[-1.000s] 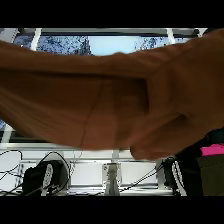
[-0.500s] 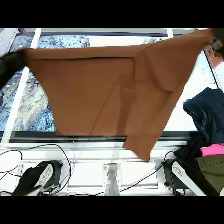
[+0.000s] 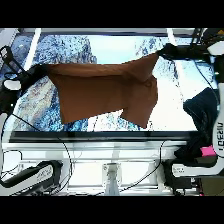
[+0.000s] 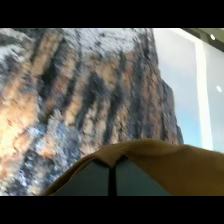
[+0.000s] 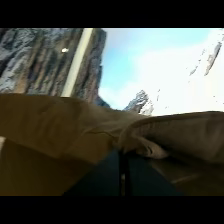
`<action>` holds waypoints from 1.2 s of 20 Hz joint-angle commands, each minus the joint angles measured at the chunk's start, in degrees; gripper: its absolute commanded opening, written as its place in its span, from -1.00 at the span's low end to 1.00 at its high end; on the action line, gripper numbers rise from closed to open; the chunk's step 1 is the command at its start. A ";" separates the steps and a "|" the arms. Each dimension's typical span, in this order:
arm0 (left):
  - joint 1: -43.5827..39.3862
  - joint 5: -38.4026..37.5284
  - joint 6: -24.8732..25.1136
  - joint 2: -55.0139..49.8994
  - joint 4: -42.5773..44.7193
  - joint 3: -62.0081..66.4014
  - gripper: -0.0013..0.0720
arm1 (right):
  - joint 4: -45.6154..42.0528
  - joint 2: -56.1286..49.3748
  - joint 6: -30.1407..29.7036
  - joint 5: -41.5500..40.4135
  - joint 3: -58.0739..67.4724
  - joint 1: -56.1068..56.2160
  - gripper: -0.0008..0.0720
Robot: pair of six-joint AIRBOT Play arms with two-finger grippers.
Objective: Fold the clothes and pants, and hang the long-sleeved shirts on hangers.
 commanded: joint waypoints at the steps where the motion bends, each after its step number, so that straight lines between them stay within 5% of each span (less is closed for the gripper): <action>1: -0.31 8.81 0.00 -1.27 0.04 0.07 -0.92 | -2.99 -4.28 0.33 -8.87 0.04 2.08 -0.93; 6: -1.53 6.43 0.00 3.08 0.04 0.50 -0.93 | -5.68 -0.59 0.33 -7.41 0.13 2.12 -0.94; 19: -1.55 -35.69 -0.02 16.98 4.87 27.26 -0.94 | -38.49 42.88 18.84 8.70 0.24 10.45 -0.95; 24: -1.60 -43.36 -2.67 26.14 4.81 28.13 -0.94 | -38.18 52.43 20.98 11.10 0.26 10.82 -0.95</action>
